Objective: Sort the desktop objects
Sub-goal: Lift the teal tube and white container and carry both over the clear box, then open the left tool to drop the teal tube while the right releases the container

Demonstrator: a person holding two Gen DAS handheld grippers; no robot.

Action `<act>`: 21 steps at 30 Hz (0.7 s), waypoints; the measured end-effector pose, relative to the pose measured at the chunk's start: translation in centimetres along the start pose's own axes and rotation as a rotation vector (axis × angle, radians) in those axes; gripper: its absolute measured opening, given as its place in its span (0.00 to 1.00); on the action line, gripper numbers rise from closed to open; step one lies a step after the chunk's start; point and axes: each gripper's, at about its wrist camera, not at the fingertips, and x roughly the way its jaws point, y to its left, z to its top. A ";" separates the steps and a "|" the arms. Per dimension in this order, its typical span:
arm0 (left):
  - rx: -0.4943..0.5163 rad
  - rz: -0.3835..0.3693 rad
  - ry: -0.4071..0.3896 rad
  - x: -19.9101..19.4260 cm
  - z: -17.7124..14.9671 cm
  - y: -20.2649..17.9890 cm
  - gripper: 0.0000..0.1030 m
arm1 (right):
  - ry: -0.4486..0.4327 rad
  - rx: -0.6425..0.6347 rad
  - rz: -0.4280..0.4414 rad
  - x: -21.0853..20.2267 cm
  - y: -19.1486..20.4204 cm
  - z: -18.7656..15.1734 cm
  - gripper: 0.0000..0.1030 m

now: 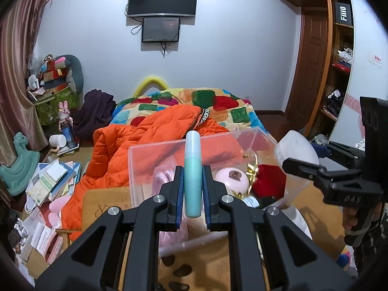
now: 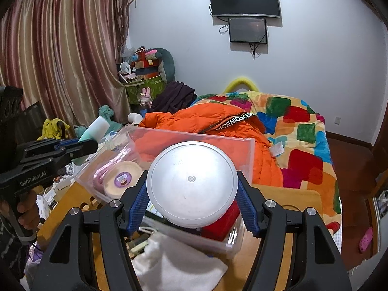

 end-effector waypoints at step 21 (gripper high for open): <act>0.035 -0.026 0.173 8.1 1.7 -2.0 0.13 | 0.098 -0.064 -0.015 6.3 -1.1 0.7 0.61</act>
